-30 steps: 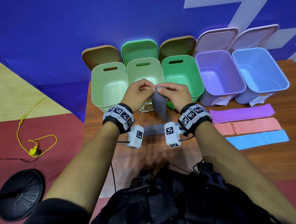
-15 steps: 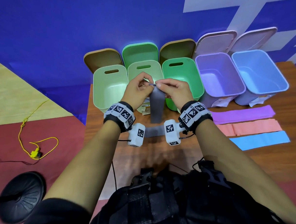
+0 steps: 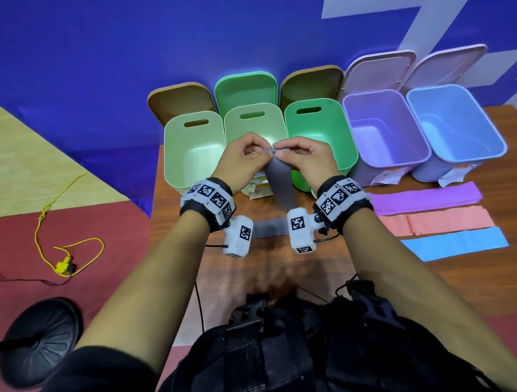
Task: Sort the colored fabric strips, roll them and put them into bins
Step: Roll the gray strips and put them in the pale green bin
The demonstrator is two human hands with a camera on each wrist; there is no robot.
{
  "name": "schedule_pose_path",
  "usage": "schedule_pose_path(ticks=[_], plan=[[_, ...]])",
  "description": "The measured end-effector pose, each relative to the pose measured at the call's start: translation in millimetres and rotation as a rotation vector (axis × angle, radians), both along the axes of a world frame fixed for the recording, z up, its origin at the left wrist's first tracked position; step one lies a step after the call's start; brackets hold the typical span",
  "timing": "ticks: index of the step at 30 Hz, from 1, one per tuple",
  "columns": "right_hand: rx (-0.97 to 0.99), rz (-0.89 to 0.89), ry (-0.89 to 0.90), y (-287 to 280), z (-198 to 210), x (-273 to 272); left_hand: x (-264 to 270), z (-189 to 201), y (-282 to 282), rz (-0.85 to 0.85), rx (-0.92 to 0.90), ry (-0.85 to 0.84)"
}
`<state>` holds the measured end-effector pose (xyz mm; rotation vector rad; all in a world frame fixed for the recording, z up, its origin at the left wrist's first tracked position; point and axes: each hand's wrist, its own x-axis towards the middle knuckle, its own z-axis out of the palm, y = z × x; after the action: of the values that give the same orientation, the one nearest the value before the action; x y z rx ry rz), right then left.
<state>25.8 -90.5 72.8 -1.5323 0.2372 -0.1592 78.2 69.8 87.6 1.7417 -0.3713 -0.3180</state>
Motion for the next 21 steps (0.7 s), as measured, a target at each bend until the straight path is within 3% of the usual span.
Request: schedule_pose_path(ticks=[7, 12, 21], plan=[[0.08, 0.024, 0.035, 0.8, 4.7, -2.4, -1.8, 4.0, -1.5, -0.013, -0.009, -0.074], [0.028, -0.002, 0.019, 1.8, 2.5, -1.7, -4.9, 6.9, -3.0, -0.029, 0.007, -0.094], [-0.032, -0.052, -0.002, 3.8, -1.1, -3.7, -7.9, 5.9, -0.9, -0.07, 0.023, 0.034]])
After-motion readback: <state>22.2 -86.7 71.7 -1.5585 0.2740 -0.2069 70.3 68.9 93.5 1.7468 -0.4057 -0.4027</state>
